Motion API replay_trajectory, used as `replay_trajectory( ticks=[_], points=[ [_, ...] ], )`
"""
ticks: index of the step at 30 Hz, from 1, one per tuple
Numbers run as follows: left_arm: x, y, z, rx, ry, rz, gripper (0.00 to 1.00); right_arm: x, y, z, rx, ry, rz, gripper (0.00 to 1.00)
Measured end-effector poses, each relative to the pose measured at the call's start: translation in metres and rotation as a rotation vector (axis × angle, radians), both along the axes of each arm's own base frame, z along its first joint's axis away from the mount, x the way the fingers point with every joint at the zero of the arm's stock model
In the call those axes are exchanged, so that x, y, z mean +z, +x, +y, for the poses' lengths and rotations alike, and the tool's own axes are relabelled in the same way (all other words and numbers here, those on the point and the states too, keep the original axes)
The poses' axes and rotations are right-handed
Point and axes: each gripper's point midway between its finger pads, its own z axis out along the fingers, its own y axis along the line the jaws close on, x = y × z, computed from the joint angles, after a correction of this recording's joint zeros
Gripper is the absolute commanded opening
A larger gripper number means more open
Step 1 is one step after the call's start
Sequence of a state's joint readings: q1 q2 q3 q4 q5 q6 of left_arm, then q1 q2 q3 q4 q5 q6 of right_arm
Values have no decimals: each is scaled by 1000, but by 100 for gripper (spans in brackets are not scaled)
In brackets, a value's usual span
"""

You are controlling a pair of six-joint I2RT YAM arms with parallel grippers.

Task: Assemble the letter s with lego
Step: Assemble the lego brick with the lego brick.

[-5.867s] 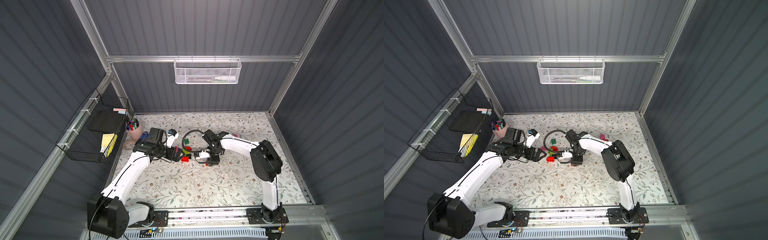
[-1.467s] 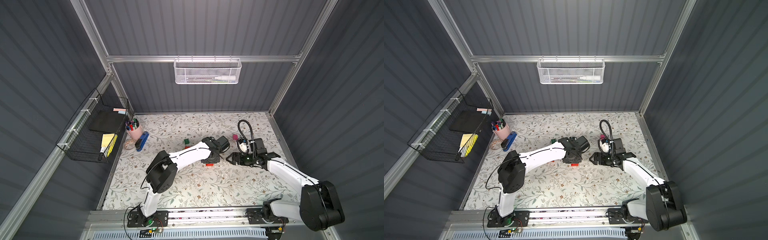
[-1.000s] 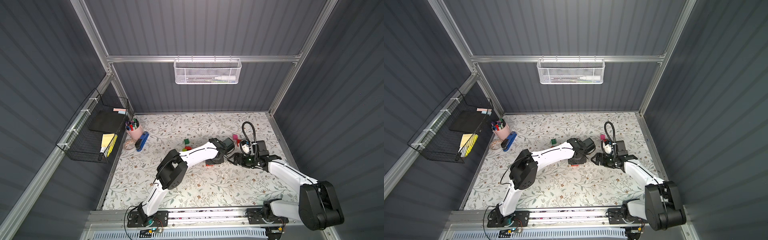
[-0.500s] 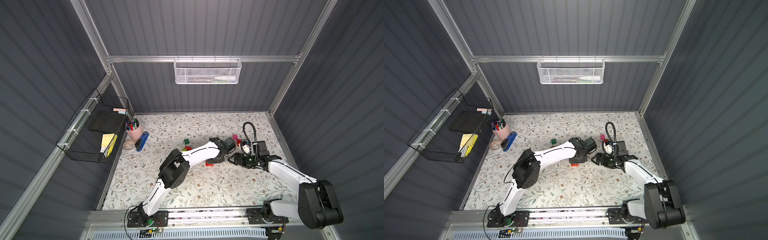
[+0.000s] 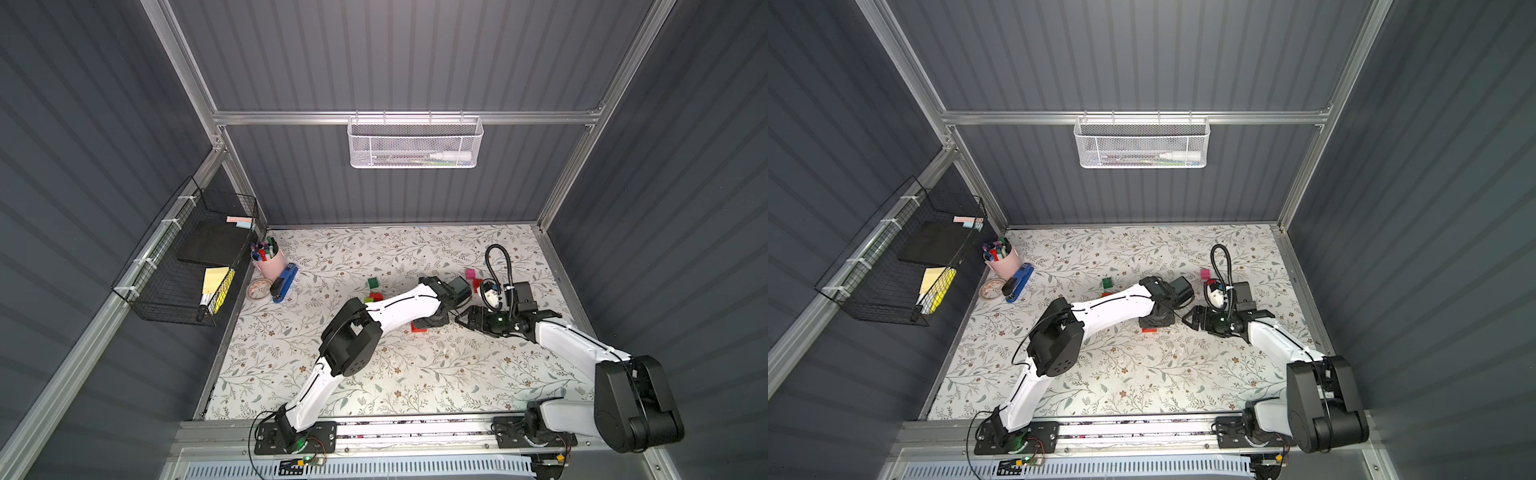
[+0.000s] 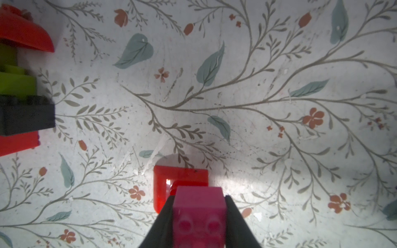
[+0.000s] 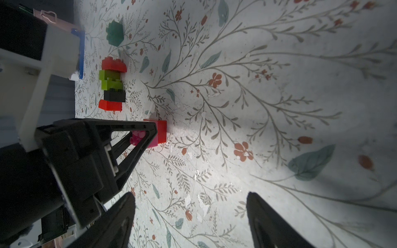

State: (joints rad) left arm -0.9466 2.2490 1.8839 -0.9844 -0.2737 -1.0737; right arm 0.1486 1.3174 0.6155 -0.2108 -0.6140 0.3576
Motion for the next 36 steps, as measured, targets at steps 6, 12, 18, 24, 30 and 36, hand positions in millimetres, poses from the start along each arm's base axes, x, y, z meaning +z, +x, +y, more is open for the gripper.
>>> replay_trajectory(
  ticks=[6, 12, 18, 24, 30, 36],
  points=[
    [0, 1, -1, 0, -6, -2, 24, 1, 0, 1, 3, 8, 0, 83],
    [-5, 0, -8, -6, -40, 10, 23, 0, 0, 1, 4, 13, 4, 83],
    [-6, -1, -8, -5, -40, 9, 23, -2, 0, 1, 3, 12, 14, 83],
    [-6, 0, -7, -4, -44, 4, 24, -2, 0, 1, 3, 13, 13, 83],
    [-6, 0, -7, -4, -40, 1, 31, -2, -1, 1, 4, 15, 14, 83],
    [-5, 0, -7, -7, -40, -1, 36, -2, -1, 2, 7, 19, 14, 83]
  ],
)
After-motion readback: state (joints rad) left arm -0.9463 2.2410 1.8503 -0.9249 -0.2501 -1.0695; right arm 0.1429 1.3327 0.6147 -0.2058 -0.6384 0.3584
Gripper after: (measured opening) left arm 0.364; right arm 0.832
